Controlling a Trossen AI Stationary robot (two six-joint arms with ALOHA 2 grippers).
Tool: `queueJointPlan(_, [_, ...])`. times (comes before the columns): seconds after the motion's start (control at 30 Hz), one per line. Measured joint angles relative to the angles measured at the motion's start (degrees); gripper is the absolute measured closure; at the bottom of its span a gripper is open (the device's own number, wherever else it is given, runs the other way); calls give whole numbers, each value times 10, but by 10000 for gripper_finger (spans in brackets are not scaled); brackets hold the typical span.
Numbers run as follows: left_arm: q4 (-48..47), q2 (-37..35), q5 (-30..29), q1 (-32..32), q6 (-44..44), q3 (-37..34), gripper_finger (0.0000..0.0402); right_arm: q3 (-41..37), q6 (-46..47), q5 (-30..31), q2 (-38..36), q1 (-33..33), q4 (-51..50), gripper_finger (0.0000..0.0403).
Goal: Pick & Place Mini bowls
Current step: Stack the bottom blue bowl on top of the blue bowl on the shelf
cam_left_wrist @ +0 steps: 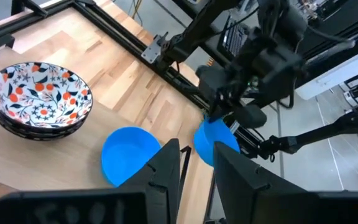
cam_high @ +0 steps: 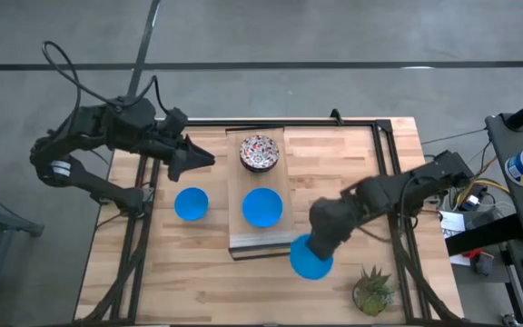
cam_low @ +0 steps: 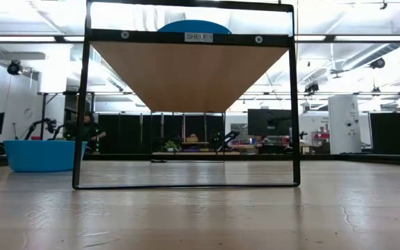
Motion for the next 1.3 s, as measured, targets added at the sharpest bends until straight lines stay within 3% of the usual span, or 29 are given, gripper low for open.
queueJointPlan(0.2, [1, -7, -2, 0, 0, 0, 313, 52, -40, 52, 0, -58, -16, 394])
queueJointPlan(0.57, [1, -9, -2, 0, -3, 0, 313, 96, -110, 51, 12, -162, -15, 394])
queueJointPlan(1.0, [-9, -13, -2, 0, -3, 0, 313, 240, -215, 48, 140, -231, -32, 394])
queueJointPlan(1.3, [-24, -14, -3, 0, -3, 0, 313, 297, -248, 23, 212, -239, -78, 394])
